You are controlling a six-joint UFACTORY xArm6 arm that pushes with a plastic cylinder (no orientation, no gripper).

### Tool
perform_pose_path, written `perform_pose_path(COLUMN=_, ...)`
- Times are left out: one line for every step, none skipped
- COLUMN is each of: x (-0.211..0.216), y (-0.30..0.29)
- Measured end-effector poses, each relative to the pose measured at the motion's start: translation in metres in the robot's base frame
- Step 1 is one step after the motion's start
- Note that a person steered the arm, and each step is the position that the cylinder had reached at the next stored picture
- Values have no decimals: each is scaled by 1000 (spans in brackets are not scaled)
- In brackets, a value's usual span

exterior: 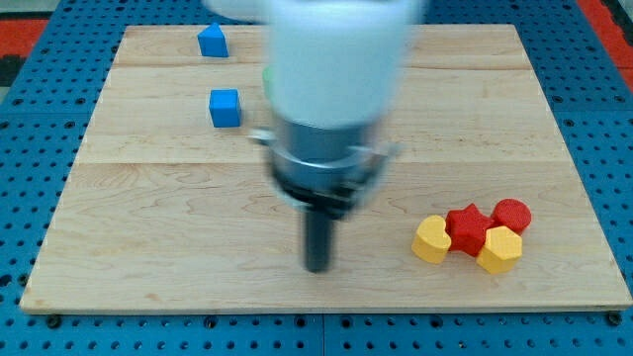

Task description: Place the blue cube towards the bottom left of the green circle

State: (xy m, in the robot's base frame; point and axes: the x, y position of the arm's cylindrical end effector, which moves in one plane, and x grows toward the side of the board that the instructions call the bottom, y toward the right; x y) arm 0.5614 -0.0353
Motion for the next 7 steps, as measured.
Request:
perform_pose_path(x=-56, y=-46)
perform_pose_path(x=-105, y=-93)
perform_pose_path(x=-154, y=-153)
perform_pose_path(x=-191, y=-103)
perform_pose_path(x=-203, y=-46)
perform_pose_path(x=-203, y=-63)
perform_pose_path(x=-218, y=-80)
